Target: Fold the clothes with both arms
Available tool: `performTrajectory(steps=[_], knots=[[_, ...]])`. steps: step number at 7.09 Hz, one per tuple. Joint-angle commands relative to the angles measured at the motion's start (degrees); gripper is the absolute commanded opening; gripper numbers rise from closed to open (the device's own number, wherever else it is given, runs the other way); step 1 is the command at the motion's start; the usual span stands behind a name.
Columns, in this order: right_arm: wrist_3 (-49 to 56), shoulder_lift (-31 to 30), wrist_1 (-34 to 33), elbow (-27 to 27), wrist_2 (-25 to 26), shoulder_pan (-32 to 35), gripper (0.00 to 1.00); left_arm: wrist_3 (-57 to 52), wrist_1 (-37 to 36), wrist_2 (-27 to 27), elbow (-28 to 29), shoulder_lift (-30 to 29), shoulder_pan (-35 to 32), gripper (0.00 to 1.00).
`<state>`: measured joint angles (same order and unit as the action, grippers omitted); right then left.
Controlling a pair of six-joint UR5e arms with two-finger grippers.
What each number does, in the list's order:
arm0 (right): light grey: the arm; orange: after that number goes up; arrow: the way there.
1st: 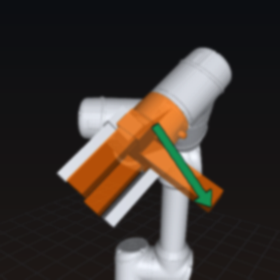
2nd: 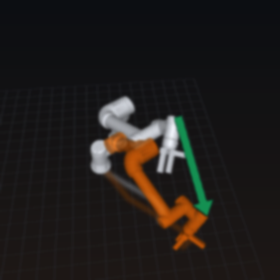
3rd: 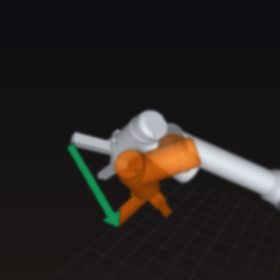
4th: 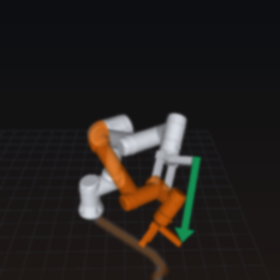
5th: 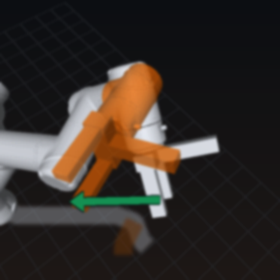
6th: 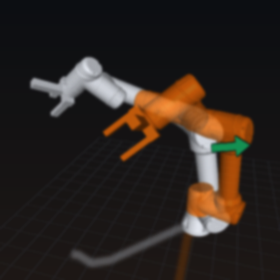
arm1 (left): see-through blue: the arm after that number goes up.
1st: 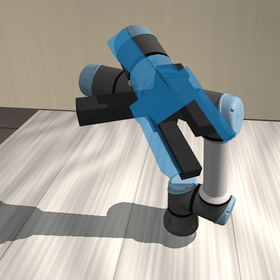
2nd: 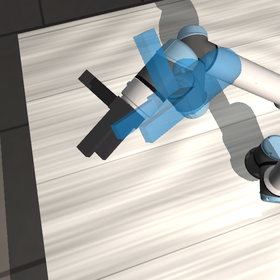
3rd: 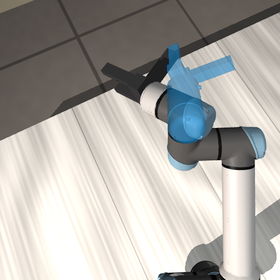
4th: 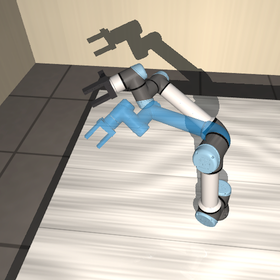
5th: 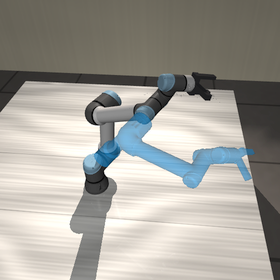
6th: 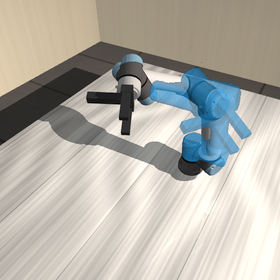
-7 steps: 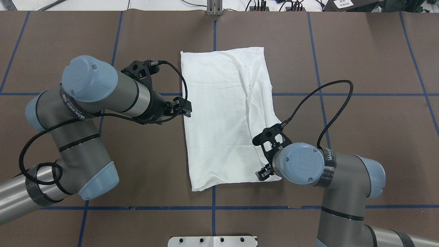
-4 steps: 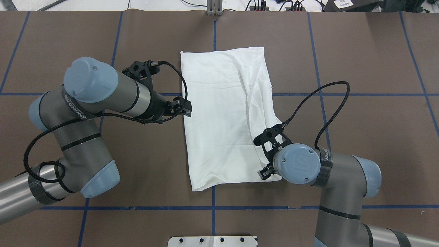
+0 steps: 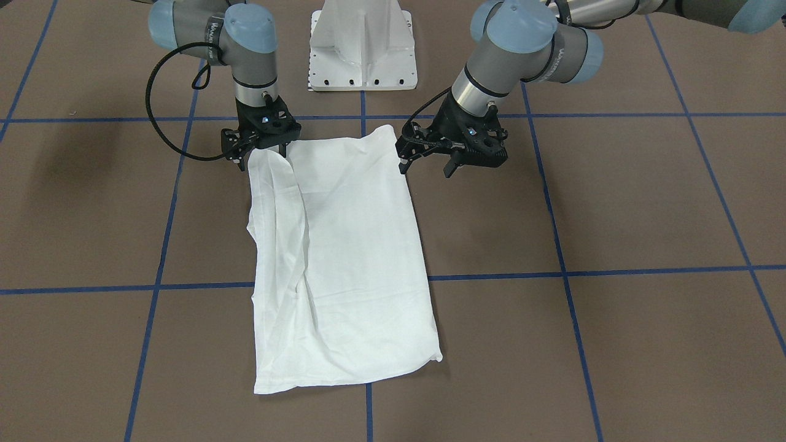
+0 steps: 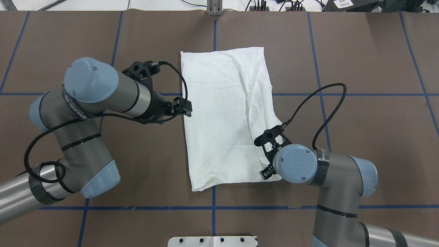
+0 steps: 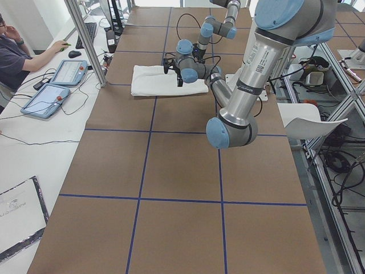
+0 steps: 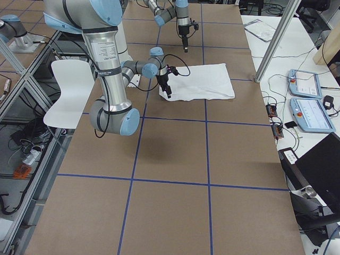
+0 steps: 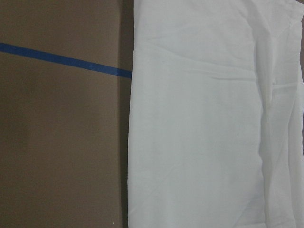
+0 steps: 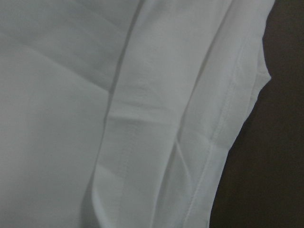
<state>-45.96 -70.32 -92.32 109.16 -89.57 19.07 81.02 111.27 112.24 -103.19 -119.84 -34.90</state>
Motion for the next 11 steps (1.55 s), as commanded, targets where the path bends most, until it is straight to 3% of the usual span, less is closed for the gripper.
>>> performTrajectory(steps=[1,3,5,7,9,11], knots=[[1.6,-0.5,-0.1,-0.3,-0.7,3.2,0.97,0.1,0.0,0.0,0.0,-0.1,0.0,1.00],[2.5,-6.8,0.5,1.1,-1.4,5.2,0.97,0.2,-0.1,0.0,0.0,-0.7,0.1,1.00],[4.5,-17.0,0.6,9.4,-1.5,6.8,0.97,0.3,-0.2,0.0,-0.3,-0.8,0.2,1.00],[5.2,-13.0,0.6,10.8,-8.5,10.9,0.98,0.6,-0.2,-0.1,-0.9,-1.4,0.1,1.00],[4.0,-3.9,0.5,7.1,-9.6,10.7,0.98,0.5,-0.4,-0.5,-1.8,-1.1,0.1,1.00],[-0.4,-1.9,0.6,8.2,-15.6,10.9,0.99,0.9,-0.7,-3.2,-2.5,-0.8,0.9,1.00]])
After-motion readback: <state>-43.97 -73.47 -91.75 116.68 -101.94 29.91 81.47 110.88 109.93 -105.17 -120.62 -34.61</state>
